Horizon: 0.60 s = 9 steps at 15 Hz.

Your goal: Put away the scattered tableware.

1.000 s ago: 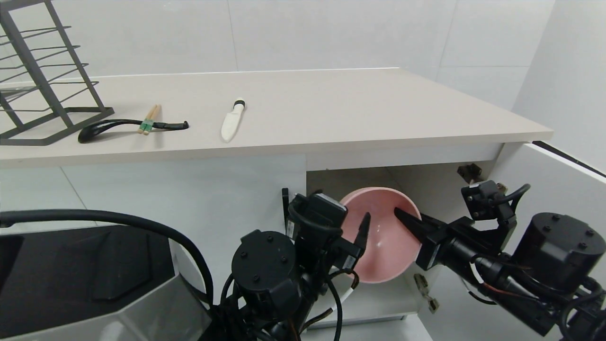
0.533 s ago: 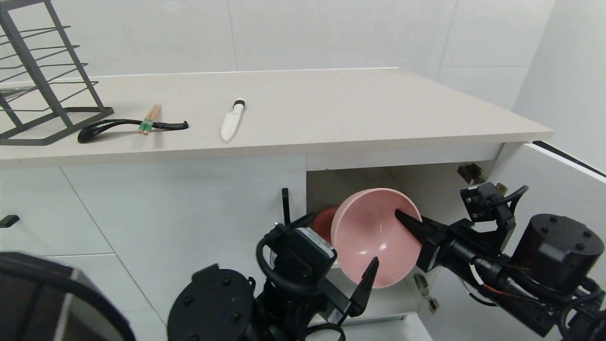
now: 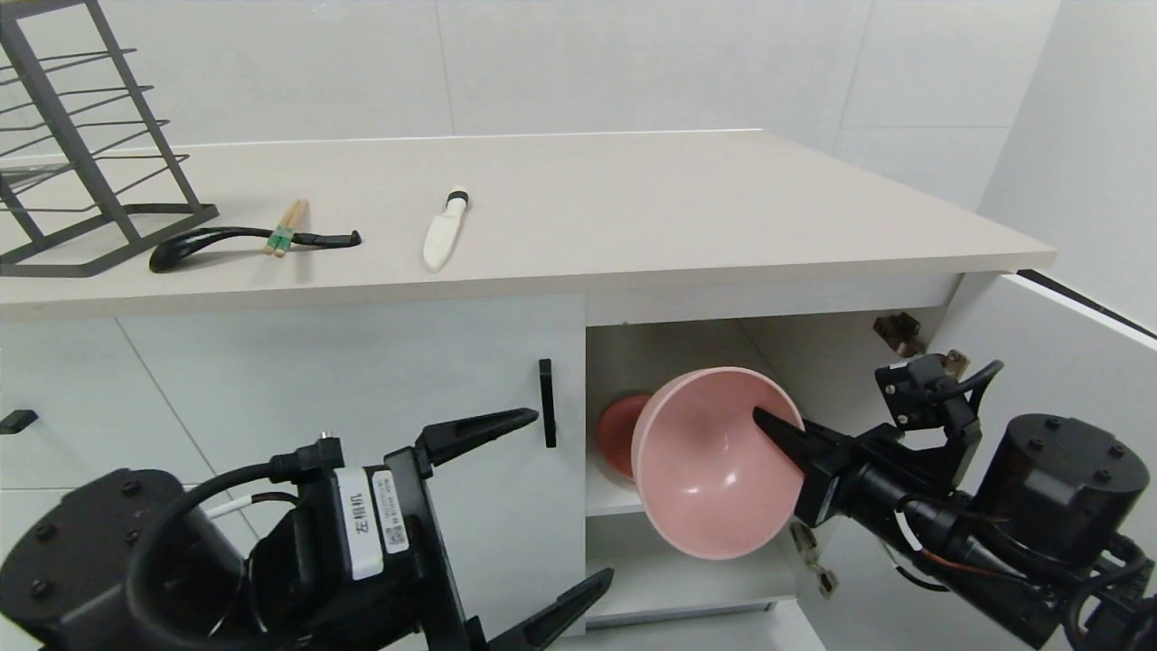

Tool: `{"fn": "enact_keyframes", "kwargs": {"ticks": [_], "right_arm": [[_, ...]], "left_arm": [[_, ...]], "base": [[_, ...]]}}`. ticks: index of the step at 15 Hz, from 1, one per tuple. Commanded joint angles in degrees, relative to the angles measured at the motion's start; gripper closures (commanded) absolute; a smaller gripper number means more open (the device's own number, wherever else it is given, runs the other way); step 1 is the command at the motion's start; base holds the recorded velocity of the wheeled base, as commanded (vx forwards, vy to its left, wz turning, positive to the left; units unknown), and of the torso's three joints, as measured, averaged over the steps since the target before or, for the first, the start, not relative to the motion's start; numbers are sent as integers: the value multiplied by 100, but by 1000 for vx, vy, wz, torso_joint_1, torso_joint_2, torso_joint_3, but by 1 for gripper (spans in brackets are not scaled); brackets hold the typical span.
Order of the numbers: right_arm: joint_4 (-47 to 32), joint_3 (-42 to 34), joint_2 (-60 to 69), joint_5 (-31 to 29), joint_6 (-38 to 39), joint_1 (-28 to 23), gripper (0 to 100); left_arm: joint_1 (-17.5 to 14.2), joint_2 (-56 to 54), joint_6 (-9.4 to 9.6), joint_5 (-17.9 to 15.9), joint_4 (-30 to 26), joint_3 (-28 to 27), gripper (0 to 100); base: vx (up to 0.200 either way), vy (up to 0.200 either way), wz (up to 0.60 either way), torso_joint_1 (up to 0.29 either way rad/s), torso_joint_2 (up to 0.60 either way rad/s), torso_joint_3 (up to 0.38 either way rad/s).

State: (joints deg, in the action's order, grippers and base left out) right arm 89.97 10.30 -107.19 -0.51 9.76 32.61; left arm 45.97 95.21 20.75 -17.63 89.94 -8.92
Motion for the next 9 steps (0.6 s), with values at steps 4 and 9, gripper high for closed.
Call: {"fn": "enact_keyframes", "kwargs": {"ticks": [4, 9], "right_arm": [[3, -55, -56, -2, 8, -9, 100], [3, -63, -47, -2, -1, -18, 100]], "left_arm": [[-290, -723, -9, -57, 6, 840, 0], [-976, -1233, -89, 5, 6, 892, 0]], "base": [[0, 0, 0, 0, 0, 0], [0, 0, 0, 0, 0, 0]]}}
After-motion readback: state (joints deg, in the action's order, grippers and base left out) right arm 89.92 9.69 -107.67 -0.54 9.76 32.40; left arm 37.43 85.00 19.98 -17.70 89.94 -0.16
